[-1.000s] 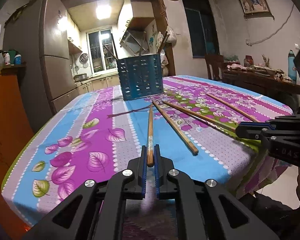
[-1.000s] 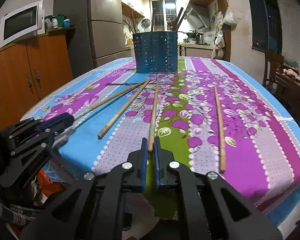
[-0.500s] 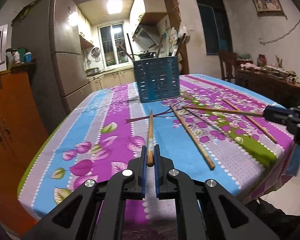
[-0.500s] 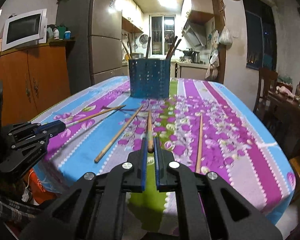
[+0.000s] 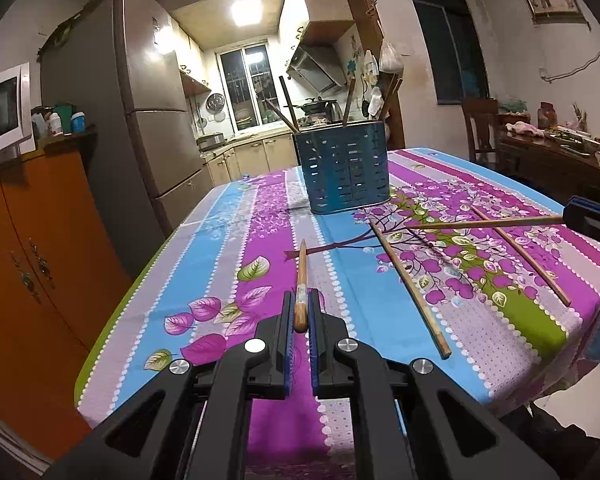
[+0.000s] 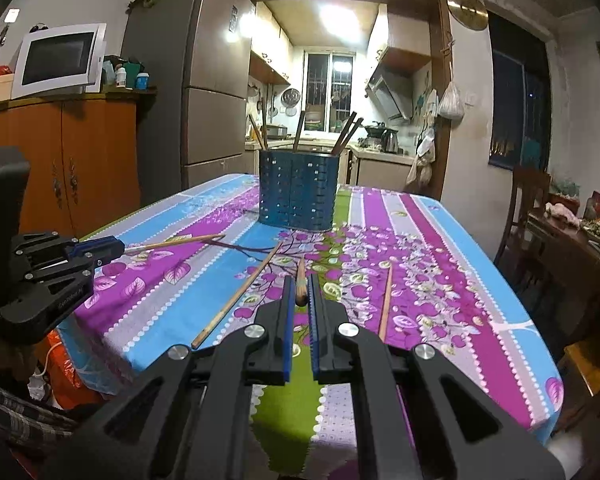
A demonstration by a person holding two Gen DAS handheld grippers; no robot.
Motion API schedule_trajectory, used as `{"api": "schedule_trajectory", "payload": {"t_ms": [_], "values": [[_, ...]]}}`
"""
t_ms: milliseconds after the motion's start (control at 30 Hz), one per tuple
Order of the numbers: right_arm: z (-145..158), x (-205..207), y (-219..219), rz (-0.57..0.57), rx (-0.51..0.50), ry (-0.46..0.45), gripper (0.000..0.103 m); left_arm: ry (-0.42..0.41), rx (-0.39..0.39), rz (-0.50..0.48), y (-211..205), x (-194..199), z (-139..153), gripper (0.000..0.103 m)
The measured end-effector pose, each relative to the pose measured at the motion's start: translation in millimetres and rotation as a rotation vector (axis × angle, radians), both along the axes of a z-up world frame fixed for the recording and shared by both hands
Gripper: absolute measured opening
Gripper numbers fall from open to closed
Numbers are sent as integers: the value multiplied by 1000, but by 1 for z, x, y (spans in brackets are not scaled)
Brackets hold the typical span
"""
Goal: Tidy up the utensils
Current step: 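Carry the left tool's chopstick to the holder while the right tool carries its own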
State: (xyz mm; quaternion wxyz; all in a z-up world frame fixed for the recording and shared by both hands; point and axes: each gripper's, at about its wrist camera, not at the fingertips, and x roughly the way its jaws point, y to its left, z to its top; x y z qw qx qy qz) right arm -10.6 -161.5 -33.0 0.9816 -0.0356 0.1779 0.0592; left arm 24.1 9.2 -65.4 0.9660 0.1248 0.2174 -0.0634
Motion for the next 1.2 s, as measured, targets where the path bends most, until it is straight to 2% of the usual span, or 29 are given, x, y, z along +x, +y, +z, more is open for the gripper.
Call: {"api": "schedule_trajectory", "payload": {"t_ms": [833, 967, 1200], "values": [[58, 11, -10, 58, 47, -133, 5, -83, 10, 17, 4, -3, 32, 8], [70, 19, -13, 62, 55, -153, 5, -89, -17, -6, 7, 6, 46, 8], [88, 43, -17, 74, 63, -163, 5, -34, -112, -88, 20, 32, 75, 8]]}}
